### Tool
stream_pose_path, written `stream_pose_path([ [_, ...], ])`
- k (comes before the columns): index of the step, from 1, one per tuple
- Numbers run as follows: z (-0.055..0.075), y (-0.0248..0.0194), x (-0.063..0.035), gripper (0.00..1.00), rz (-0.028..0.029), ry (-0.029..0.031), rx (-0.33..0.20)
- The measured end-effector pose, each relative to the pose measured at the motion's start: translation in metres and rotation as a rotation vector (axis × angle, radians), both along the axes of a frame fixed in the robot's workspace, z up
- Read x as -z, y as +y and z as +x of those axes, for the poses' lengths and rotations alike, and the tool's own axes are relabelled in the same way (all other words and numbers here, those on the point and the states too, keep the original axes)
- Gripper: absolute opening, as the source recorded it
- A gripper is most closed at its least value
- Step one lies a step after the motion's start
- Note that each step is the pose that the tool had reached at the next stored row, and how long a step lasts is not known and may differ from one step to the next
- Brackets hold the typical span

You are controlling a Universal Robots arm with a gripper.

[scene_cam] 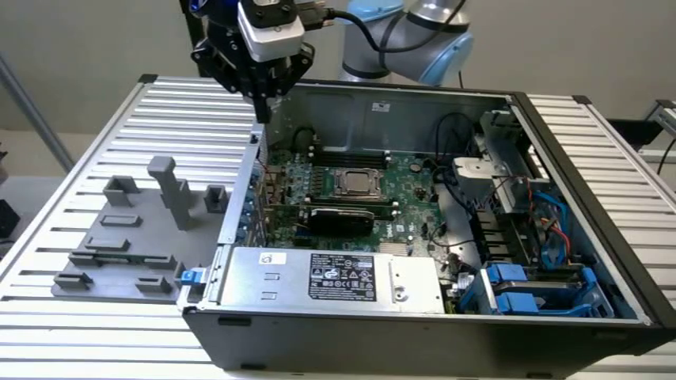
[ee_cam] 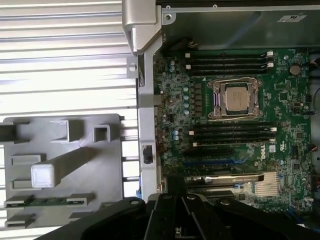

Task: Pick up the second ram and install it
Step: 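Reach for the second ram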

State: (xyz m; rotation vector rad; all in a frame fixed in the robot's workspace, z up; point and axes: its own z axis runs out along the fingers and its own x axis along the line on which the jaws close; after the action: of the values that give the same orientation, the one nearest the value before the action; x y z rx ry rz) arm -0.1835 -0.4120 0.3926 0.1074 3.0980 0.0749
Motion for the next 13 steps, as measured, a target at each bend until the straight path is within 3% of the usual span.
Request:
stream_pose_path([
  [13,-0.03,-0.0105,0.0002,0.11,-0.0044,-0.0023,0.0],
])
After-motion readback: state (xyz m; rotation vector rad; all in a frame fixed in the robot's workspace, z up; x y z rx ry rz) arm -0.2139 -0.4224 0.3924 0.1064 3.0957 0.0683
